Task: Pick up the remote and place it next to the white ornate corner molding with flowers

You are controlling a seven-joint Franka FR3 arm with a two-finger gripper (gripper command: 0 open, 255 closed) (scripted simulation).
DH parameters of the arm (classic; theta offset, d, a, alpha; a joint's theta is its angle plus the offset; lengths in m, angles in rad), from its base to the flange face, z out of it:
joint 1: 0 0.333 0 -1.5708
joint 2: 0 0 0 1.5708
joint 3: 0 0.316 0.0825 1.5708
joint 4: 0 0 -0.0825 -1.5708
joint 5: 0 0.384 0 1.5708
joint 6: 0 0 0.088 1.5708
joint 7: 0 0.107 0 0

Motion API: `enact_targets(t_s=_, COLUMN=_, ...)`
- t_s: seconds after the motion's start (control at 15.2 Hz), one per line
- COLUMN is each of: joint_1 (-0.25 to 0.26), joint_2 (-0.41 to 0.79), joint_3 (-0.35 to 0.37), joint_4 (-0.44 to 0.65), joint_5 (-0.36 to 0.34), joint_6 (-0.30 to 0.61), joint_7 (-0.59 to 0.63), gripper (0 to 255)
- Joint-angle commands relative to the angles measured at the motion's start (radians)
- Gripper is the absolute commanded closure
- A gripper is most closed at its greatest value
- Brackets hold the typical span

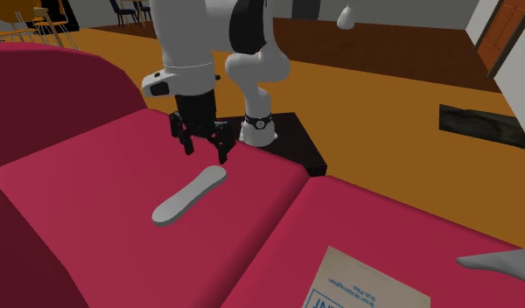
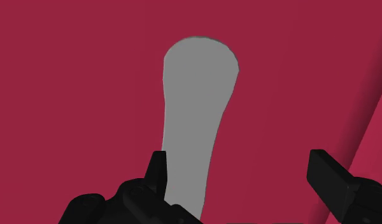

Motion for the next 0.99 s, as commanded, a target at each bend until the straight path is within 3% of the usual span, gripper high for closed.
enact_targets(t_s=0.0, joint_1=-0.014, joint_2=0.074, joint_3=-0.02, joint_4=0.028, joint_5=0.016, joint_6=0.034, joint_7=-0.006, gripper=0)
enact_targets(t_s=0.2, joint_1=-0.035, joint_2=0.175, joint_3=-0.044, joint_4=0.076, joint_5=0.045, joint_6=0.067, joint_7=-0.015, gripper=0)
enact_targets(t_s=0.92, joint_1=-0.038, joint_2=0.239, joint_3=-0.042, joint_4=0.038, joint_5=0.067, joint_6=0.165, joint_7=-0.03, gripper=0)
